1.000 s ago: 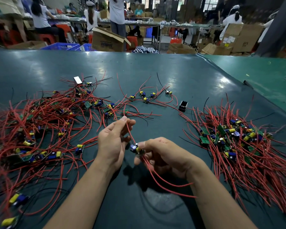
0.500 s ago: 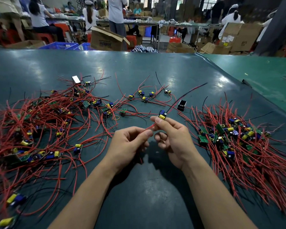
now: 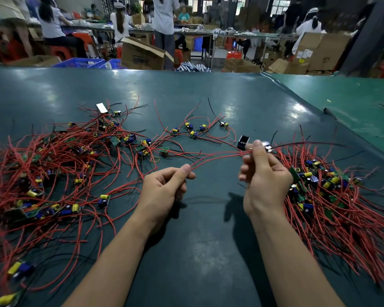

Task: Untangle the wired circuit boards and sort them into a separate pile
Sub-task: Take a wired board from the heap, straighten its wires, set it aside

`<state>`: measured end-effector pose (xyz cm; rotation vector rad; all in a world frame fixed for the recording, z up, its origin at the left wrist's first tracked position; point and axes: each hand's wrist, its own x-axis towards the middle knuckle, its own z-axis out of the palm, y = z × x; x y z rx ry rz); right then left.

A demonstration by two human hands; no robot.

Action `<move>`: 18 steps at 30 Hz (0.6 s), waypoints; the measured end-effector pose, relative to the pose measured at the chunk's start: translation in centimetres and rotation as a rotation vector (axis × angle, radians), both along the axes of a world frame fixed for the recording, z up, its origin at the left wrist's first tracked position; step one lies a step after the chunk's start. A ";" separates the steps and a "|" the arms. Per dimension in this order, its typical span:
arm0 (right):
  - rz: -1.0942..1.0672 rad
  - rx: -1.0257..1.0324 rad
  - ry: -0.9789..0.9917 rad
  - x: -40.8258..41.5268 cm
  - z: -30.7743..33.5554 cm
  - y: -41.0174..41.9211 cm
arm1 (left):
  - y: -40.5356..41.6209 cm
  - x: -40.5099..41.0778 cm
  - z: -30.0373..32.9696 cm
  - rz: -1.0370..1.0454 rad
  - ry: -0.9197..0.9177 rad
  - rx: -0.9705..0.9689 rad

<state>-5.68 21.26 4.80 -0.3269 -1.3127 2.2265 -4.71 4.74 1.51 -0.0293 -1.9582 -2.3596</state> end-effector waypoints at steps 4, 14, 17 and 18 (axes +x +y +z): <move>-0.193 -0.332 0.073 0.0 0.6 1.5 | -0.2 -0.4 0.2 0.068 -0.029 0.157; -0.109 -0.414 -0.196 -0.2 -0.5 1.6 | -0.7 0.0 0.2 0.199 0.163 -0.184; -0.011 -0.323 -0.248 0.0 -0.5 0.9 | -1.4 0.0 0.1 0.439 0.280 -0.561; 0.024 -0.283 -0.263 0.1 -0.6 0.4 | -1.7 -0.1 0.2 0.514 0.326 -0.665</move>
